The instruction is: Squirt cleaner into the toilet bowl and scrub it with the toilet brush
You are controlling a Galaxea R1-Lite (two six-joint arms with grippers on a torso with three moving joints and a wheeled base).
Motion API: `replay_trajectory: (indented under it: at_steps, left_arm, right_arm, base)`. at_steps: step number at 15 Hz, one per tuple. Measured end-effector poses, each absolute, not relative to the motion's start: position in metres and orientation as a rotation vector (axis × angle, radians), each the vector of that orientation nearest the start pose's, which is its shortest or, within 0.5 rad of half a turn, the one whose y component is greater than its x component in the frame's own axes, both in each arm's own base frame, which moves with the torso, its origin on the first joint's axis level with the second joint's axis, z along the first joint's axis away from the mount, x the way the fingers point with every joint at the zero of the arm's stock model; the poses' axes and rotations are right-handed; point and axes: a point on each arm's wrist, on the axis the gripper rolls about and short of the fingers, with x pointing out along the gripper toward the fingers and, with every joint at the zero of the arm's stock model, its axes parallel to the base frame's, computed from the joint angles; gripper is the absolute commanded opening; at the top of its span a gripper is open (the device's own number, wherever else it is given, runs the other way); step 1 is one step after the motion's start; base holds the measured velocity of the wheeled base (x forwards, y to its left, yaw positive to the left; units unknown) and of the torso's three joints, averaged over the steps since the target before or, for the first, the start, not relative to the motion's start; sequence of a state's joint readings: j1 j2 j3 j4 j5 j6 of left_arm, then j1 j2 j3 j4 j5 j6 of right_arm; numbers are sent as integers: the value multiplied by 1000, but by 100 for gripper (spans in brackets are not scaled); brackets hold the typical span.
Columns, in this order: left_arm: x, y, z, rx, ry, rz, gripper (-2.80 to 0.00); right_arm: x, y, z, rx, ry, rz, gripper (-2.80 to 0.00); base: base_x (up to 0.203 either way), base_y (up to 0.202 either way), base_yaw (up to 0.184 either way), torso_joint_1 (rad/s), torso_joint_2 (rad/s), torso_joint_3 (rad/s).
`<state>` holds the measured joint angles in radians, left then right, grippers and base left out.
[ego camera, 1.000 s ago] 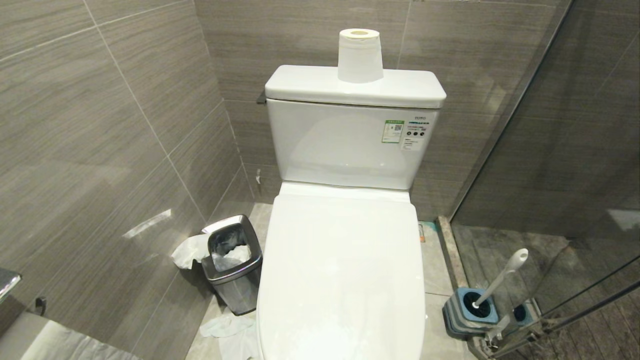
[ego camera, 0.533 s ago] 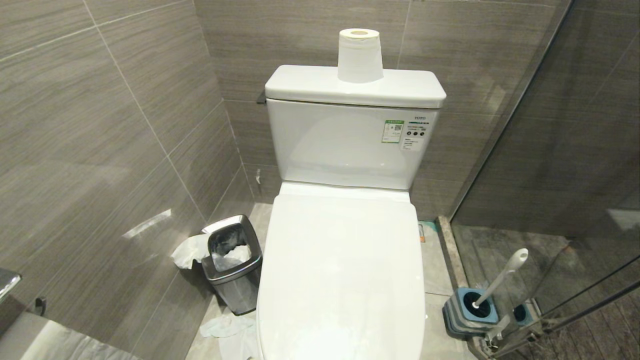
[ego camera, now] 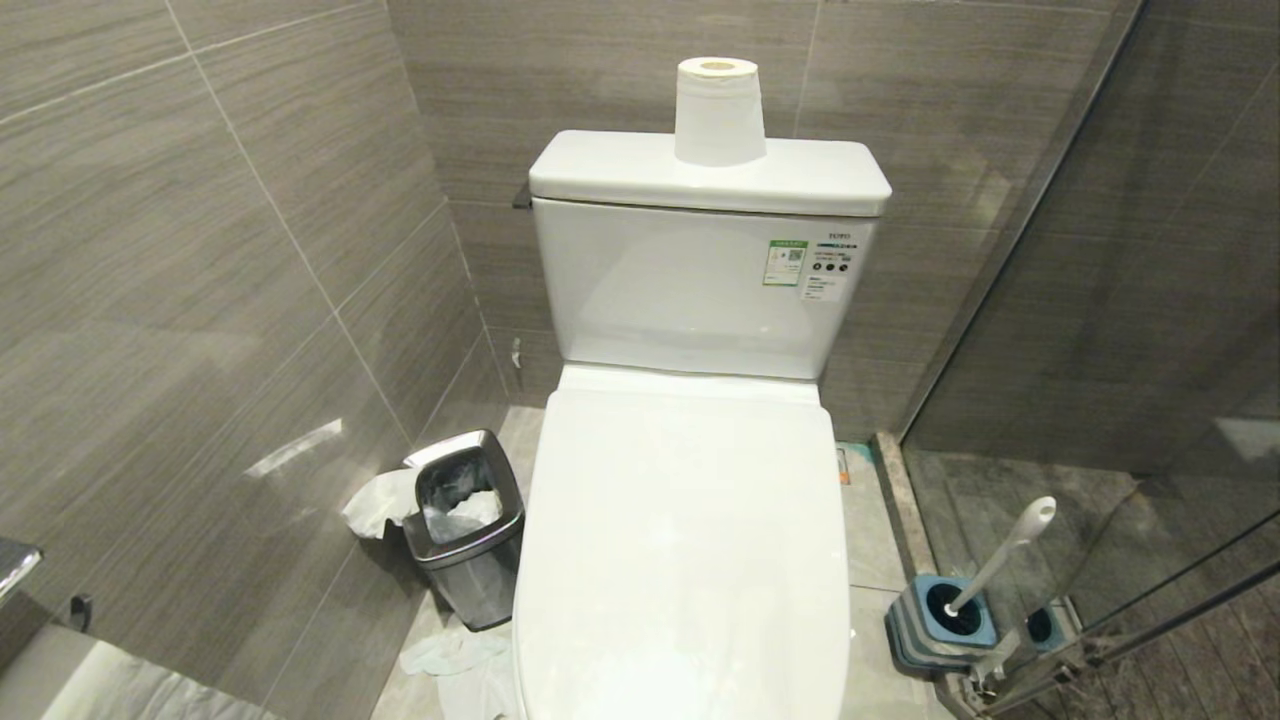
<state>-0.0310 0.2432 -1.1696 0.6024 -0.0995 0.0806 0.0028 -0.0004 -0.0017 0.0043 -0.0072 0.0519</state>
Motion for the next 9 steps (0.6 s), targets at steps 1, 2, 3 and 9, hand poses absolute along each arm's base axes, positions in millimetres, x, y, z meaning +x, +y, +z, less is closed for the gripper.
replay_trajectory:
  at_steps: [1,2,3,9]
  left_arm:
    - [-152,1,278,92,-309,-119,-280]
    - [-155,0,265,93,-298,-118,-280]
    - [-156,-1,251,94,-291,-114,-280]
    - [-113,-1,201,125,-299,-26,-280]
  right_arm:
    - [-23,0,75,52,2,-5,-280]
    - [-23,0,75,52,2,-5,-280]
    - [-23,0,75,52,2,-5,-280]
    - [-23,0,76,52,2,-5,-280]
  base:
    - [0,0,0,0,0,0]
    - [0,0,0,0,0,0]
    - [0,0,0,0,0,0]
    - [0,0,0,0,0,0]
